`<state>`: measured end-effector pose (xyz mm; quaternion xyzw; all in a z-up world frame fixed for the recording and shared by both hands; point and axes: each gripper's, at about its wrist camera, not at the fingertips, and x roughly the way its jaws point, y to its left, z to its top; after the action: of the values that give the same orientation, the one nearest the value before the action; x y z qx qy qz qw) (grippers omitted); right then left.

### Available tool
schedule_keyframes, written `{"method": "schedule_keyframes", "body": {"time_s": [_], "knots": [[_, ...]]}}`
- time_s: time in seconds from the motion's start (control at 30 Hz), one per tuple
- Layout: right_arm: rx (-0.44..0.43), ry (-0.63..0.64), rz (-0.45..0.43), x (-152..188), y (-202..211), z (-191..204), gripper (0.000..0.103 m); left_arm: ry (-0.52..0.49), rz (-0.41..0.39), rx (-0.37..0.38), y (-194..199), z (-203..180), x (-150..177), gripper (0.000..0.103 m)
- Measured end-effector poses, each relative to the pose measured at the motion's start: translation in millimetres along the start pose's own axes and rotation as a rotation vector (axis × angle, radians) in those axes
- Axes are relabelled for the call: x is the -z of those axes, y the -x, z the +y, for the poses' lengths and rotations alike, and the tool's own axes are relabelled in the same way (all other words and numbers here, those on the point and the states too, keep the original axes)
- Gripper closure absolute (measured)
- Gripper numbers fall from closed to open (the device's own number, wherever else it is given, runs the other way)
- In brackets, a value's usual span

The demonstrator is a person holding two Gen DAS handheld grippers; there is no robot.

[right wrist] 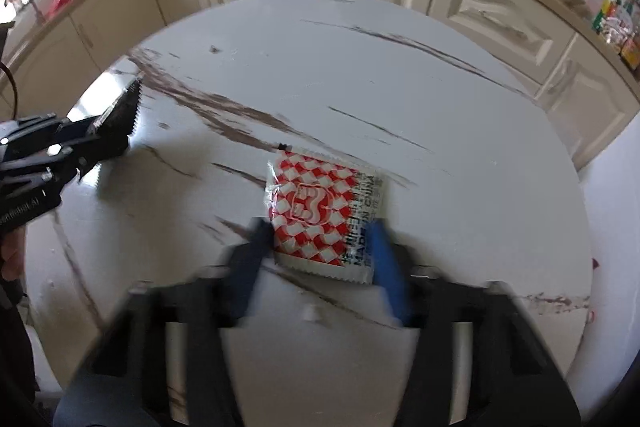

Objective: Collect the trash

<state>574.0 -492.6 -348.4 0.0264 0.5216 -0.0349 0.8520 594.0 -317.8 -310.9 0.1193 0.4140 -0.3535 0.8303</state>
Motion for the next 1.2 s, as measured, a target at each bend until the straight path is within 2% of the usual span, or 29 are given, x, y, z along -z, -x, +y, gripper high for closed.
{"method": "schedule_keyframes", "body": {"time_s": [0.2,0.23,0.5,0.6,0.73,0.97,1.1,1.2], "knots": [[0.006,-0.005,-0.001,-0.9,-0.6,0.0,0.070,-0.003,-0.004,-0.008,17.7,-1.5,8.4,0.081],[-0.002,-0.010,-0.003,-1.3,-0.5,-0.1,0.096,-0.002,-0.004,-0.006,21.0,-2.1,9.8,0.081],[-0.002,-0.001,-0.029,1.8,1.3,2.7,0.097,0.011,-0.011,0.004,45.6,-7.0,22.0,0.081],[-0.011,-0.008,-0.089,7.2,15.5,5.9,0.097,0.020,-0.022,0.005,56.0,-7.8,25.1,0.081],[-0.040,0.006,-0.165,10.2,44.6,22.8,0.097,0.057,-0.074,0.019,87.7,-9.9,33.6,0.081],[-0.150,0.072,-0.290,14.9,100.7,91.1,0.097,0.140,-0.197,-0.027,166.6,-6.0,73.5,0.081],[-0.231,0.142,-0.333,16.9,124.0,150.9,0.096,0.198,-0.265,-0.116,220.6,5.8,115.6,0.081],[-0.300,0.199,-0.342,19.2,127.6,199.9,0.096,0.253,-0.284,-0.243,258.0,24.4,156.3,0.080]]}}
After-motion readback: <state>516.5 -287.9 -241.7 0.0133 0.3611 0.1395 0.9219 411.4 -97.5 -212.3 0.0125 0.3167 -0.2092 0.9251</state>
